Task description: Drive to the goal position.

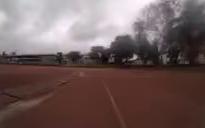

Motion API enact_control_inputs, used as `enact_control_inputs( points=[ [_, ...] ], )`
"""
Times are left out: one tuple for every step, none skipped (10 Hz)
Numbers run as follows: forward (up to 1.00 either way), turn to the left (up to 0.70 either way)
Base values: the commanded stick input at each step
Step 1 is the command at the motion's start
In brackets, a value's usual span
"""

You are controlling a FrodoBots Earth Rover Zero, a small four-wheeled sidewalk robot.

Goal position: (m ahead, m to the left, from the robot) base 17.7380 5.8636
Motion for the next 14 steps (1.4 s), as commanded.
enact_control_inputs(
  points=[
    [0.7,0.0],
    [0.7,0.0],
    [0.7,0.0],
    [0.7,0.0],
    [0.7,0.0],
    [0.7,0.0],
    [0.7,0.0],
    [0.7,0.0],
    [0.7,0.0],
    [0.7,0.0],
    [0.7,0.0],
    [0.7,0.0],
    [0.7,0.0],
    [0.7,0.0]
  ],
)
